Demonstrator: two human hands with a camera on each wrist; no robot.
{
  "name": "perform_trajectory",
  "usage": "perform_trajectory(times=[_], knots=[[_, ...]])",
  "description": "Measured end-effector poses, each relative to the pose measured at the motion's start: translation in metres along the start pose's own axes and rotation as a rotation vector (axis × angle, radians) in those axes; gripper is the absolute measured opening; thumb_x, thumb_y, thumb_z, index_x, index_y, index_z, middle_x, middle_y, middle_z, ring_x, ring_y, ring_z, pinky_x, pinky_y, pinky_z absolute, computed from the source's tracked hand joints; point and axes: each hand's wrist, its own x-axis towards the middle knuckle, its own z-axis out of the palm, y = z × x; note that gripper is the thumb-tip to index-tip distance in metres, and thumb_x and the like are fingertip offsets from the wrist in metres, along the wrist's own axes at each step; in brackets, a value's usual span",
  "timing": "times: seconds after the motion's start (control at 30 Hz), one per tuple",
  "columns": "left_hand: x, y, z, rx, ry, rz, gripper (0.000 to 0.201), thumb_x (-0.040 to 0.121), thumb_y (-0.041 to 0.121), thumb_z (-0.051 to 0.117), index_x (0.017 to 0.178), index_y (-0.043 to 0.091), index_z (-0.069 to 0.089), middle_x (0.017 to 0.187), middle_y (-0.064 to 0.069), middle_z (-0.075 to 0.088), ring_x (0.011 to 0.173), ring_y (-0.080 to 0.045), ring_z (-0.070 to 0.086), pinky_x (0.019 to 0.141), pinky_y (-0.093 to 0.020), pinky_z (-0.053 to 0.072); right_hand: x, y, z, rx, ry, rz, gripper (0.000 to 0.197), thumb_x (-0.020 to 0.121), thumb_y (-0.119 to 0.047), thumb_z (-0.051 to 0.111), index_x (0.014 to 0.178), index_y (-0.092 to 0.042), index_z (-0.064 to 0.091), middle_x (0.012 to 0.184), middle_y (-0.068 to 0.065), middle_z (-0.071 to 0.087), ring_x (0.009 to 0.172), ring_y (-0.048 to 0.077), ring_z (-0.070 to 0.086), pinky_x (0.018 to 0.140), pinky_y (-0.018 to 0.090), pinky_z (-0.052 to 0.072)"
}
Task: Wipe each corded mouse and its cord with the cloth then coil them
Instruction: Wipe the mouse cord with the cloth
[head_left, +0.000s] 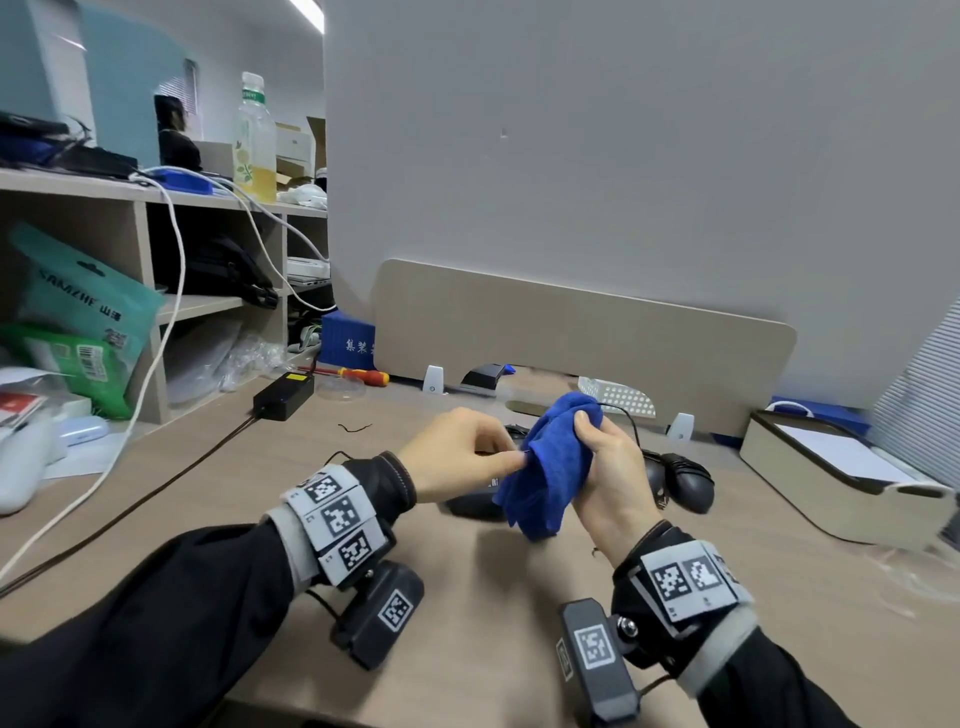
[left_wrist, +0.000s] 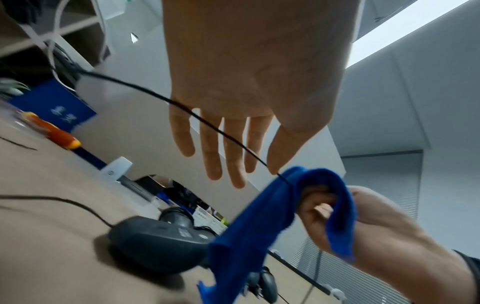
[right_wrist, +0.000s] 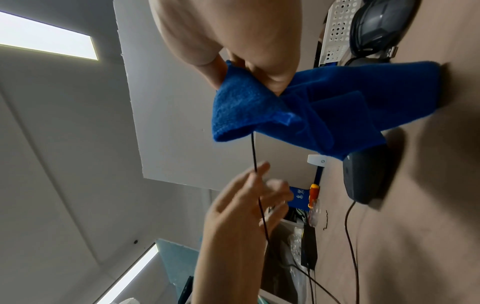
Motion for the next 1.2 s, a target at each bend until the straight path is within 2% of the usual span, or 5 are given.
perform_trajectory(times=[0.13,0.5,0.83,1.03,1.2], knots=[[0.004,0.001,0.014,-0.025,0.103,0.066,0.036,0.093,0.025,0.063,0.059,0.014,0.061,0.052,0.001,0.053,0.053,-0.010,0.040,0.056,-0.029,0.037,0.000,0.004,0.000,0.043,0.064,0.042,0.018,0.103,-0.008,0.046,0.103,-0.001,0.062,0.088,0.015,0.067,0.076,0.027,0.066,0.070,0.038,0.057],[-0.011,-0.047,-0.025,0.056,0.172,-0.025,0.033,0.092,0.033,0.067,0.062,0.019,0.070,0.054,0.000,0.058,0.053,-0.011,0.045,0.057,-0.030,0.037,0.017,-0.020,-0.024,0.124,0.170,0.044,0.015,0.103,-0.010,0.048,0.100,-0.008,0.062,0.093,0.011,0.065,0.078,0.025,0.063,0.075,0.038,0.052],[-0.004,-0.004,0.000,0.202,-0.046,-0.093,0.020,0.096,0.032,0.057,0.112,0.023,0.064,0.091,0.004,0.073,0.079,-0.012,0.063,0.072,-0.026,0.048,0.012,0.001,-0.014,0.092,0.159,0.010,0.020,0.104,-0.012,0.046,0.111,-0.003,0.062,0.093,0.015,0.066,0.084,0.029,0.064,0.078,0.039,0.055],[0.008,0.015,0.035,0.149,0.036,-0.031,0.024,0.095,0.010,0.054,0.079,-0.002,0.066,0.063,0.003,0.053,0.058,-0.007,0.044,0.059,-0.026,0.031,0.009,0.009,-0.010,0.071,0.193,0.041,0.018,0.103,-0.013,0.048,0.100,-0.005,0.064,0.087,0.012,0.067,0.076,0.024,0.066,0.065,0.034,0.054],[-0.001,0.013,0.024,0.399,0.046,0.024,0.027,0.097,0.017,0.053,0.071,0.014,0.056,0.063,0.005,0.045,0.066,-0.021,0.040,0.060,-0.032,0.026,0.011,0.004,-0.022,0.063,0.213,0.064,0.014,0.100,-0.006,0.052,0.103,-0.005,0.065,0.094,0.012,0.068,0.083,0.025,0.066,0.071,0.035,0.055]])
